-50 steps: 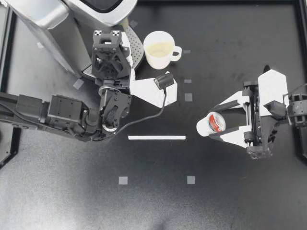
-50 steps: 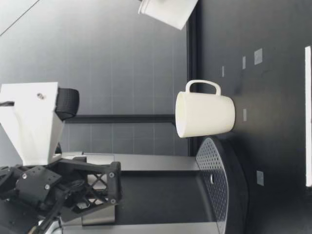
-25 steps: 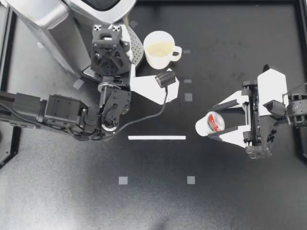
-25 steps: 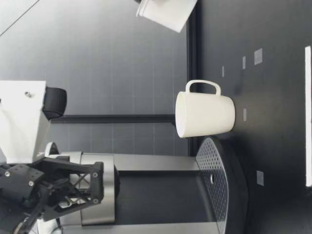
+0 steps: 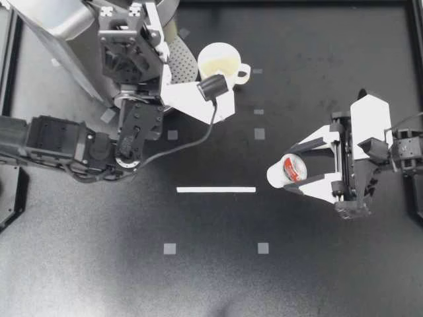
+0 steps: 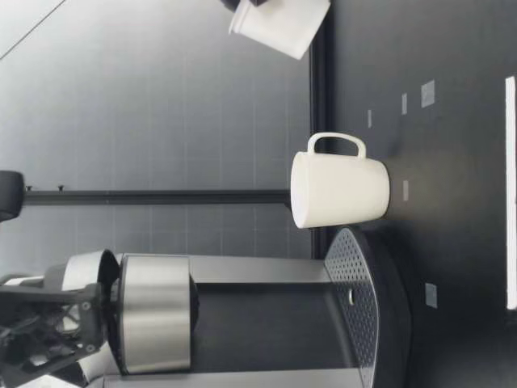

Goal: Place the coffee capsule inside the capsule container, then place the cup onto the center of the cup tray.

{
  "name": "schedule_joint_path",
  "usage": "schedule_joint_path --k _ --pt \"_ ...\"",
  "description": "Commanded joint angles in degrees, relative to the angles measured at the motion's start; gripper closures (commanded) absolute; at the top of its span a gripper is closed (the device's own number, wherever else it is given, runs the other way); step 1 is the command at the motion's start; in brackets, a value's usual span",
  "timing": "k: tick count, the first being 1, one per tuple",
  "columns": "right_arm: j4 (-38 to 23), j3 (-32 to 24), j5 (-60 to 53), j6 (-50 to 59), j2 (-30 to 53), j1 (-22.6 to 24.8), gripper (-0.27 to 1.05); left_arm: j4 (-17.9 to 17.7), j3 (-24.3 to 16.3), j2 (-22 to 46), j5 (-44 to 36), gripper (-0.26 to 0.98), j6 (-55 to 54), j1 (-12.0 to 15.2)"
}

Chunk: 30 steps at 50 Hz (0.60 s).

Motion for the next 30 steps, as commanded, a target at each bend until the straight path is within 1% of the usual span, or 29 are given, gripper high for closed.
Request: schedule_joint_path --k 1,9,16,24,30 --pt "0.18 -1.41 -0.7 0.18 -0.18 -0.18 0.24 0.62 -0.53 -3.34 0.09 0.6 -0.44 2.37" --pt "0.26 -1.41 -0.79 1.23 -0.09 -0.18 0.24 0.62 -0.53 -5.36 -1.93 0.6 -1.32 3.87" --pt "0.26 -1.41 -0.79 1.41 -0.09 -0.18 0.24 -0.18 -0.44 -6.86 -4.66 0.6 -5.54 5.27" --pt "0.26 -1.41 -0.88 1.49 -0.18 -0.18 0.24 -4.39 -0.26 -9.84 -8.88 0.6 -11.78 6.5" --pt "0.26 -1.49 -0.88 1.41 -0.18 -0.18 0.24 -7.56 1.23 -12.57 -12.13 0.6 -15.21 7.82"
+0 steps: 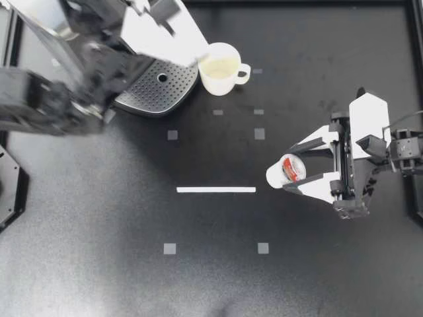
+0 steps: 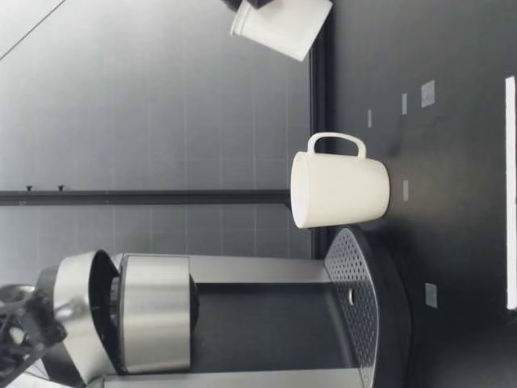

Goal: Place the coffee capsule inside the capsule container, then place the cup onto the center of the cup tray.

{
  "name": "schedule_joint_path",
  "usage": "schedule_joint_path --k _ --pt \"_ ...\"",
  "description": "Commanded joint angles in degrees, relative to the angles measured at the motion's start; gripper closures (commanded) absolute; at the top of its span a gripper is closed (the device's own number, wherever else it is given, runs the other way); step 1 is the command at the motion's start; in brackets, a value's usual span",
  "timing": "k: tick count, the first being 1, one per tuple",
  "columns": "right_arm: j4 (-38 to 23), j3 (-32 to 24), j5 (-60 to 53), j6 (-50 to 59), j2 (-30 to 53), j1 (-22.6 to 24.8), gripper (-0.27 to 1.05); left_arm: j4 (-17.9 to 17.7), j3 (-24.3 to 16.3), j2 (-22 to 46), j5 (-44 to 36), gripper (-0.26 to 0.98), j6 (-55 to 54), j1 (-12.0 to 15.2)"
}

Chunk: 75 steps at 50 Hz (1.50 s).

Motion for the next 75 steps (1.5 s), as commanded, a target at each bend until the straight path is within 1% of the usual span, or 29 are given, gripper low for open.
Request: schedule_joint_path --k 1,7,10,14,17,20,27,37,41,46,49,52,60,63,68,75 --pt "0.09 -1.49 -0.62 0.0 -0.44 -0.18 0.24 -1.49 0.18 -3.52 -1.76 0.6 -1.85 1.76" --pt "0.09 -1.76 -0.62 -0.09 -0.35 -0.18 0.24 -3.16 2.29 -7.03 -4.83 0.6 -5.27 3.69" --pt "0.09 -1.76 -0.7 -0.09 -0.26 -0.18 0.24 -3.25 3.6 -9.05 -6.68 0.6 -6.94 4.13" --pt "0.09 -1.85 -0.79 -0.09 -0.35 -0.18 0.24 -3.34 5.27 -11.69 -9.58 0.6 -8.79 5.36" --pt "0.09 -1.93 -0.97 -0.09 -0.35 -0.18 0.24 -3.52 6.24 -13.45 -11.69 0.6 -9.84 6.59" --pt "0.09 -2.11 -1.14 0.0 -0.35 -0.18 0.24 -4.22 7.29 -15.38 -14.06 0.6 -10.72 8.44" --pt "0.09 -2.46 -1.14 0.26 -0.35 -0.18 0.24 -5.54 9.05 -17.93 -18.54 0.6 -11.87 11.78" --pt "0.44 -3.6 -1.32 0.09 -0.44 -0.18 0.24 -5.63 10.99 -20.13 -21.36 0.6 -14.24 14.33" --pt "0.35 -4.39 -1.32 -0.18 -0.35 -0.18 0.24 -5.63 11.78 -20.92 -22.32 0.6 -14.5 14.85" --pt "0.09 -6.24 -1.93 -1.23 -0.44 -0.26 0.24 -5.63 12.48 -22.06 -23.64 0.6 -15.38 14.85" --pt "-0.18 -8.17 -3.16 -2.11 -0.53 -1.49 0.24 -5.63 12.83 -22.94 -25.66 0.6 -16.61 14.85" --pt "-0.18 -10.37 -5.01 -3.25 -0.44 -3.43 0.24 -5.63 13.54 -24.08 -29.88 0.6 -18.46 14.85" --pt "-0.18 -15.21 -9.14 -6.59 0.26 -9.14 0.24 -5.63 16.35 -29.97 -46.85 0.6 -25.93 14.85" --pt "-0.18 -17.05 -10.37 -7.73 0.79 -10.99 0.24 -5.36 17.49 -32.52 -50.54 0.6 -28.21 14.94" --pt "-0.18 -20.65 -11.07 -9.93 2.46 -13.89 0.24 -5.19 19.69 -36.91 -52.65 0.6 -29.88 14.85" --pt "-0.18 -25.14 -11.07 -12.57 5.8 -16.0 0.24 -5.27 23.55 -42.36 -53.53 0.6 -30.85 14.85"
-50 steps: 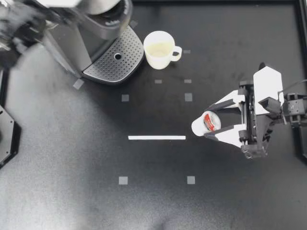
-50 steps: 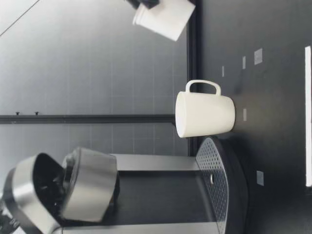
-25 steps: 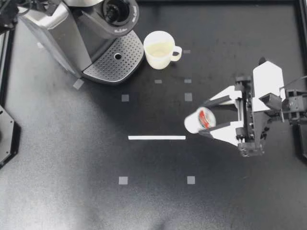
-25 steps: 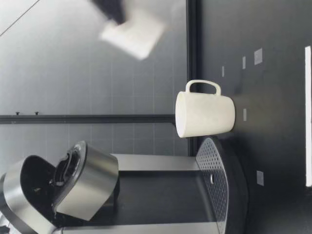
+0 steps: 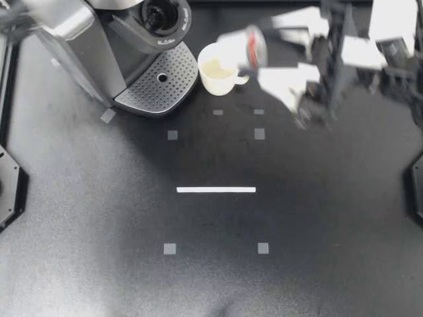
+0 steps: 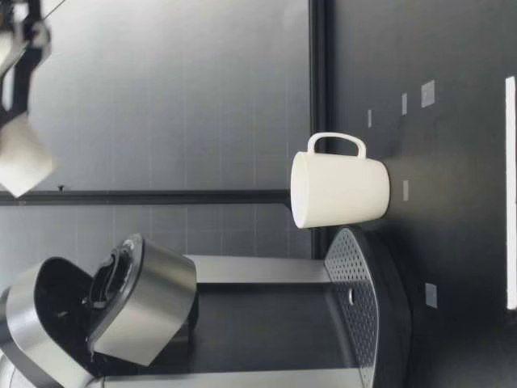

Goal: Place the coffee capsule inside the capsule container, then place the cup onto the center of the cup tray.

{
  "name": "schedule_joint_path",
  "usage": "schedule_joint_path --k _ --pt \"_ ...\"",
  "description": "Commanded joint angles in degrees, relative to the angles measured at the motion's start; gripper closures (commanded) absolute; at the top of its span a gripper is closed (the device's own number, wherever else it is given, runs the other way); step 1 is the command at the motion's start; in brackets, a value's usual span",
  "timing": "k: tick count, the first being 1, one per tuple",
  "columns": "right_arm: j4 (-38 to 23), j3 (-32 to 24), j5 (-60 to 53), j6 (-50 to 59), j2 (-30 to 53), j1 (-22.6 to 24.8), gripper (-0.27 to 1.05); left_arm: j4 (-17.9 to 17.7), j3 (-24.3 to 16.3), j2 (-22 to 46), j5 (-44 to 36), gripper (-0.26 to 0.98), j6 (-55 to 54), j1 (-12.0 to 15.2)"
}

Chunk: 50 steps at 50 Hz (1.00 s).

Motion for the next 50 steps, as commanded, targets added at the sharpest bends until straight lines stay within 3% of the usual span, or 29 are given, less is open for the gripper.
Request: schedule_joint_path --k 1,11,23,50 --pt "-0.09 -4.22 -0.44 -1.23 1.58 -1.32 0.24 0.18 1.32 -2.81 -0.53 0.6 -0.97 0.09" --pt "-0.09 -10.81 2.55 -4.31 7.12 -2.29 0.24 0.26 4.57 -5.89 -0.35 0.6 -3.08 0.09" --pt "-0.09 -16.52 6.5 -7.03 12.48 -3.08 0.24 0.35 4.75 -5.98 -0.35 0.6 -3.08 0.09" --pt "-0.26 -20.83 7.65 -8.09 18.19 -4.83 0.24 0.35 4.92 -6.15 -0.26 0.6 -2.99 0.09"
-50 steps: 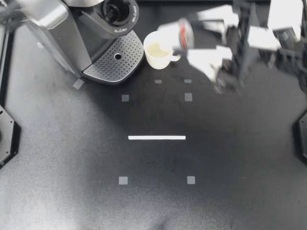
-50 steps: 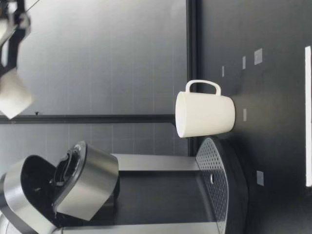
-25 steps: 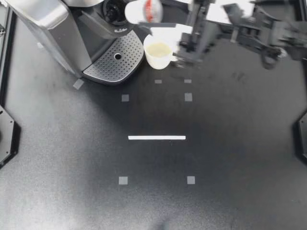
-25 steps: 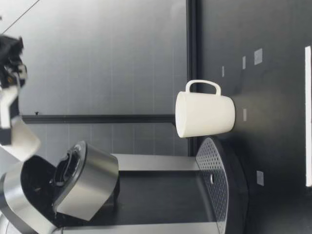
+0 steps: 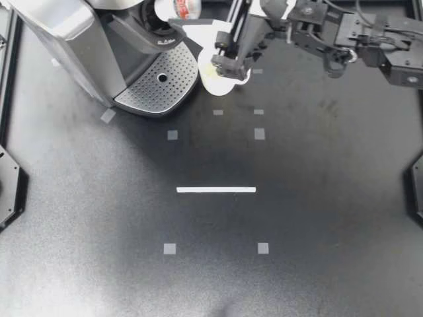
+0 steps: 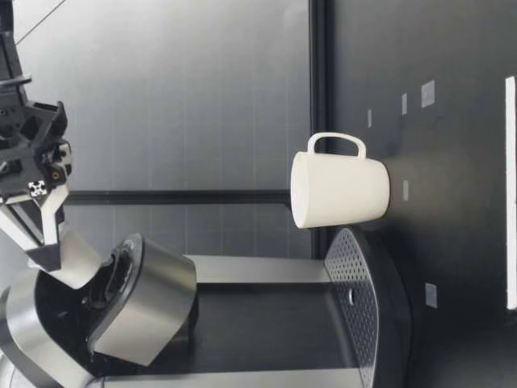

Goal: Place the coffee capsule inside the capsule container, then place the cup onto the center of the cup tray.

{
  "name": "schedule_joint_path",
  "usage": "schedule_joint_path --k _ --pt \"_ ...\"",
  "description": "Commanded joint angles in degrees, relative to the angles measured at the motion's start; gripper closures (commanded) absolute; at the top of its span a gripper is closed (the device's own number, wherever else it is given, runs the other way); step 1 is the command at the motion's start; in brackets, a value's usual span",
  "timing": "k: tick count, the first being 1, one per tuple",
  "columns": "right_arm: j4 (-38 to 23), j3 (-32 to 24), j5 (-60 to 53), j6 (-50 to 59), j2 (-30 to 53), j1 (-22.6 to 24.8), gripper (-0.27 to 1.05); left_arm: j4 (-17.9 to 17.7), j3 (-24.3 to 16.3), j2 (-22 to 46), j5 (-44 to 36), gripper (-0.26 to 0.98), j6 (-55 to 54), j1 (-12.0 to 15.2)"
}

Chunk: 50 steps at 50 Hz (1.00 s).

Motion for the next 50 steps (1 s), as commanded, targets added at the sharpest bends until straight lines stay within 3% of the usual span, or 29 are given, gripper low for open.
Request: schedule_joint_path --k 1,38,50 --pt "-0.09 -1.58 -0.26 -0.09 -0.53 -0.35 0.24 0.26 -0.79 0.18 0.0 0.6 0.0 0.09" --pt "-0.09 -5.01 3.16 -1.23 3.52 -0.26 0.22 0.26 -0.7 0.18 0.09 0.6 0.0 0.09" --pt "-0.18 -5.8 2.72 -1.41 3.69 -0.35 0.07 0.35 -0.62 0.18 0.09 0.6 0.0 0.09"
